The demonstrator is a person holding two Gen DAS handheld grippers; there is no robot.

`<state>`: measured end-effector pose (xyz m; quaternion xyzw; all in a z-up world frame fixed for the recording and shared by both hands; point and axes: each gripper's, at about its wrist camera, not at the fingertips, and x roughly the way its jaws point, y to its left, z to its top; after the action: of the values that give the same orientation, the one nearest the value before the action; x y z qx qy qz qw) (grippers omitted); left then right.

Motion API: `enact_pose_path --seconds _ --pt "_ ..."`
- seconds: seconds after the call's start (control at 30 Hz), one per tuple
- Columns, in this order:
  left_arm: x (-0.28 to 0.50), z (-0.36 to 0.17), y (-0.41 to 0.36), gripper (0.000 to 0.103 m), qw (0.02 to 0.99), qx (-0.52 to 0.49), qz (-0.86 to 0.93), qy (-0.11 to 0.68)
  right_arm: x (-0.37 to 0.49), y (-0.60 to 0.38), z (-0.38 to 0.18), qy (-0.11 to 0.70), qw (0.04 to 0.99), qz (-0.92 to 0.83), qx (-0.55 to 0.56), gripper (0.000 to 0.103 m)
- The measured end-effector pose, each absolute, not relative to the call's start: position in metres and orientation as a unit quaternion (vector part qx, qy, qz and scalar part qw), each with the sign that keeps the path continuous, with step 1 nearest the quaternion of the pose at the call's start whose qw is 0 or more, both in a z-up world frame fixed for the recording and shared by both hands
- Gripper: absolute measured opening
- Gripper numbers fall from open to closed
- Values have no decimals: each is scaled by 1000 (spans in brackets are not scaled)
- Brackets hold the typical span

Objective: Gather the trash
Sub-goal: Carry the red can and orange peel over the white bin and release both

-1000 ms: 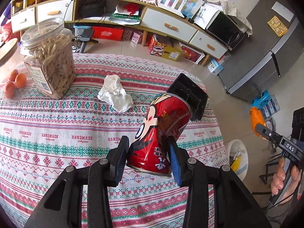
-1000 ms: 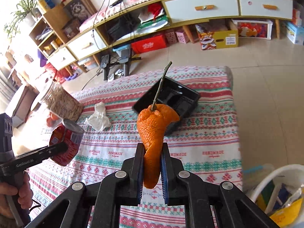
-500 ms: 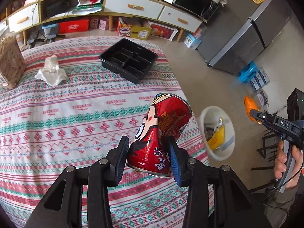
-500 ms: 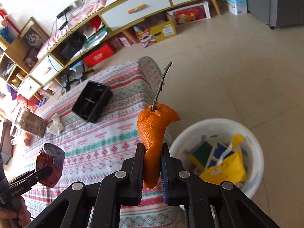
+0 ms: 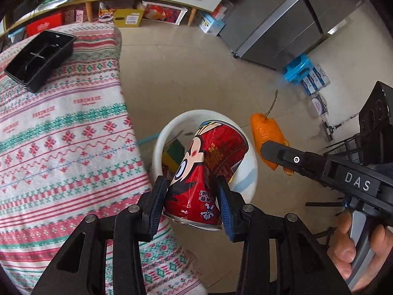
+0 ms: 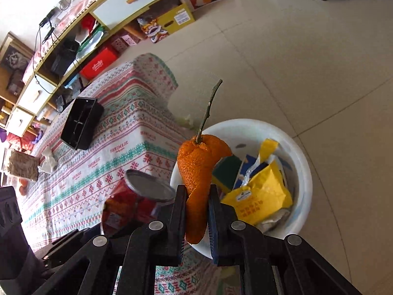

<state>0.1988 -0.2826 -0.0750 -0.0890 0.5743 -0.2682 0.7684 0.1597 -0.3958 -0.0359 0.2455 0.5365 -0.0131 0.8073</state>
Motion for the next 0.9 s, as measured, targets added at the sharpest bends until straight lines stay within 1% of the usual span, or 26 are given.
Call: enact_pose_path --seconds 0.07,0.13,0.2,0.3,0.47,0.53,0.57,0.6,0.63,0.67,0.7,0.9 --pt "201 -85 -294 43 767 -89 -262 579 164 -401 -47 553 795 -28 247 20" --pt "204 -95 -301 43 765 -90 -254 586 166 -404 -52 559 789 -38 250 35" --pt "206 -102 -303 43 763 -91 -247 590 161 -417 -44 536 793 -47 287 37" --pt "209 -108 -307 43 765 -83 -241 592 155 -421 -31 512 807 -43 291 47" --pt "214 -109 -326 44 768 -88 -246 585 159 -419 -30 515 808 -44 283 48" --pt "217 -109 -337 45 771 -68 -250 581 160 -419 -27 509 813 -49 278 48" --pt "220 -110 -340 46 774 -58 -242 582 159 -419 -26 506 816 -53 273 48" --pt "221 -109 -340 51 778 -54 -235 581 159 -419 -26 506 816 -53 273 48" --pt "221 -107 -337 54 781 -56 -234 576 161 -418 -27 507 816 -57 271 48" --pt "220 -104 -333 60 783 -61 -241 570 161 -419 -28 507 815 -56 273 48" --pt "221 -102 -327 61 784 -63 -246 566 162 -419 -28 509 814 -56 274 48" --pt "213 -92 -275 61 794 -61 -233 558 168 -412 -27 510 816 -61 266 48"
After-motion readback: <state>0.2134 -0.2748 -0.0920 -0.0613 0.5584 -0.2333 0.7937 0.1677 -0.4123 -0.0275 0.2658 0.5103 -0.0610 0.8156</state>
